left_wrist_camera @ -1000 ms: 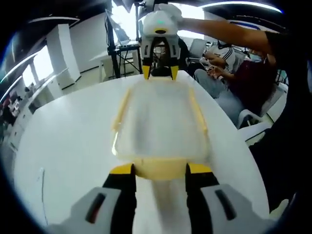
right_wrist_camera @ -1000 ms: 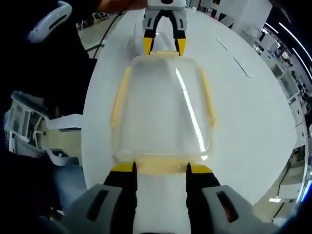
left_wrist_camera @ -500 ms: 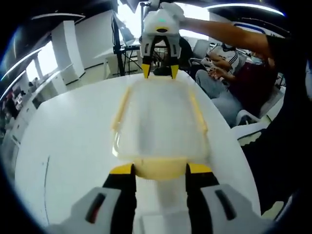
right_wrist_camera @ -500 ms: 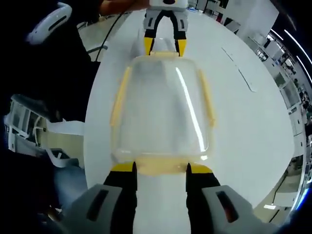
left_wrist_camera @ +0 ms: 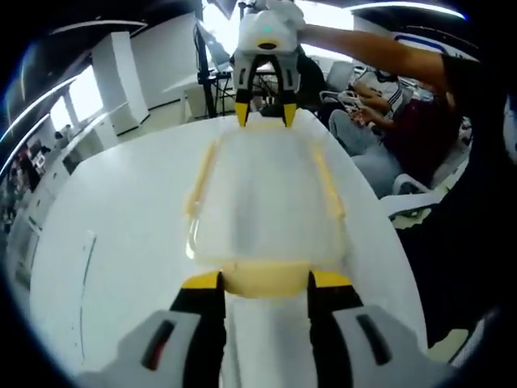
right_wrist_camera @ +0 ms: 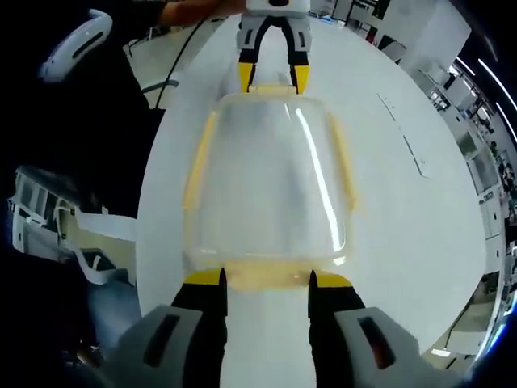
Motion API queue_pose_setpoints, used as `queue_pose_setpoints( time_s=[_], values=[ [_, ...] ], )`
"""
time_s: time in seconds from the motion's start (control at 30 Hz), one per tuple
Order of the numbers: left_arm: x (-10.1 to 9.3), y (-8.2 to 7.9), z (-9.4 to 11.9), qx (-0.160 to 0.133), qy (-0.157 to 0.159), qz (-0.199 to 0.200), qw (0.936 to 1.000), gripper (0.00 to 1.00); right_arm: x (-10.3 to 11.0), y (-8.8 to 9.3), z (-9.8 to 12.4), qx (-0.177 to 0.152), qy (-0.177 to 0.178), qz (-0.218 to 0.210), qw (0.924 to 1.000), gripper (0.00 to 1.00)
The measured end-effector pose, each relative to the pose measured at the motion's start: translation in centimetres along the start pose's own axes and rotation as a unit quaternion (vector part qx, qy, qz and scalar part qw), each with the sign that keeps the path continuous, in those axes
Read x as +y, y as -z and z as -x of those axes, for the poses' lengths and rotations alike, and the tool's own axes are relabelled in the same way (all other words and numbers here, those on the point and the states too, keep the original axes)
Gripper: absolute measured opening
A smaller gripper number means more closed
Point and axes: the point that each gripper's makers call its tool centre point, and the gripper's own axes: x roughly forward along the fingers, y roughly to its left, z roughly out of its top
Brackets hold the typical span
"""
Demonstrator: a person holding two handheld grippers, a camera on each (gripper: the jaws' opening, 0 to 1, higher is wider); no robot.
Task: Snap each plastic latch of the storage box into its locked position after aligning the lid with the box until every specified latch is closed and the lid sits flush.
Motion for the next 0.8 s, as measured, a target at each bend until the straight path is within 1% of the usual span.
queue_pose_setpoints(
  time_s=[0.07,0.2,0.27,0.33,0.37,0.5,0.57,0.6,0.8],
  values=[
    [-0.1,0.2,0.6,0.000,-0.001,0.000,1.0000,0.37,0.2,-0.7,-0.3,0.001,-0.003,0.002,1.0000,0.37],
    [0.2,1.4,1.8,0.009,-0.009,0.001,0.9999,0.37,0.4,-2.3,-0.8,-0.002,-0.006,0.004,1.0000,0.37],
    [0.2,1.9,2.1,0.009,-0.009,0.007,0.9999,0.37,0.2,-2.9,-1.0,-0.002,-0.005,0.007,1.0000,0.37],
    [0.1,2.3,2.3,0.008,-0.012,0.006,0.9999,0.37,0.2,-3.5,-1.3,-0.001,-0.005,0.010,0.9999,0.37],
    [-0.1,2.6,2.4,0.010,-0.011,0.010,0.9998,0.37,0.2,-3.9,-1.5,-0.002,-0.011,0.008,0.9999,0.37],
    [-0.4,3.8,3.2,0.019,-0.015,0.012,0.9996,0.37,0.3,-4.8,-2.3,0.002,-0.016,0.013,0.9998,0.37],
    [-0.5,4.3,3.7,0.019,-0.015,0.017,0.9996,0.37,0.3,-5.3,-2.6,0.003,-0.020,0.015,0.9997,0.37],
    [-0.6,4.4,3.7,0.019,-0.015,0.018,0.9995,0.37,0.3,-5.4,-2.6,0.002,-0.020,0.016,0.9997,0.37],
    [-0.9,5.9,5.1,0.023,-0.024,0.026,0.9991,0.37,0.0,-7.2,-3.5,-0.007,-0.022,0.026,0.9994,0.37]
  ],
)
